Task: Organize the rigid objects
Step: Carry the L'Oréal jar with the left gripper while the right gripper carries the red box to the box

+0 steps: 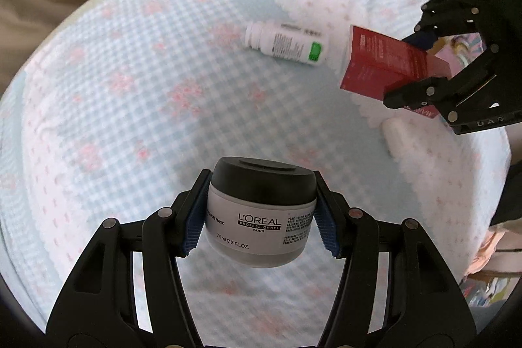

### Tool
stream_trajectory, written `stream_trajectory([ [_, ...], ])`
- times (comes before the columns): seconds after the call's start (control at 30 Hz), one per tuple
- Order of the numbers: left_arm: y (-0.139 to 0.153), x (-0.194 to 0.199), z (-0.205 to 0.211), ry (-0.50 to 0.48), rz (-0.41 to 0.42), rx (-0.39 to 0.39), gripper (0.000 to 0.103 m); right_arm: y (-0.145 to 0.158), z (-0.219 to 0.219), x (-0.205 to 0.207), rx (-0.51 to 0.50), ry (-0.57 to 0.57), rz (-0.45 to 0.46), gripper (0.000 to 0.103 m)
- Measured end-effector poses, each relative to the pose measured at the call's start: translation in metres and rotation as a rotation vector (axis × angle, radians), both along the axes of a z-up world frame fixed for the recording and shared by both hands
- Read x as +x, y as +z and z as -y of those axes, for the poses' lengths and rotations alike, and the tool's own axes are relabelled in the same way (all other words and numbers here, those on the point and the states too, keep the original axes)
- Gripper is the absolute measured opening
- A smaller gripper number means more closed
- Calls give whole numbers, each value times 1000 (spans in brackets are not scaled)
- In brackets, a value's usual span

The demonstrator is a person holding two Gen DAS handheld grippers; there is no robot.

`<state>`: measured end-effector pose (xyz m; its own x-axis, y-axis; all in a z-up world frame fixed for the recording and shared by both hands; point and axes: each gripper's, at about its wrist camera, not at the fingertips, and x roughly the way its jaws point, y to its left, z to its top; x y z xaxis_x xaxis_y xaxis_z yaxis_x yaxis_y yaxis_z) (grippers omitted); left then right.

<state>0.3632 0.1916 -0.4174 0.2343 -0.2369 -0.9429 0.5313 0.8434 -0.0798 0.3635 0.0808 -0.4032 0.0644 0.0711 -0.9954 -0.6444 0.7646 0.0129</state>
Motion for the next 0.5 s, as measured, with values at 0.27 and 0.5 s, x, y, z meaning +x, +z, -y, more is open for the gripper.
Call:
stream_trajectory([
  [0.27, 85, -44, -6, 43, 54, -61, 55, 88, 11, -34, 121, -173, 39, 38],
  [0.5, 142, -81, 9, 67, 89, -94, 55, 156, 46, -76, 199, -292, 76, 38],
])
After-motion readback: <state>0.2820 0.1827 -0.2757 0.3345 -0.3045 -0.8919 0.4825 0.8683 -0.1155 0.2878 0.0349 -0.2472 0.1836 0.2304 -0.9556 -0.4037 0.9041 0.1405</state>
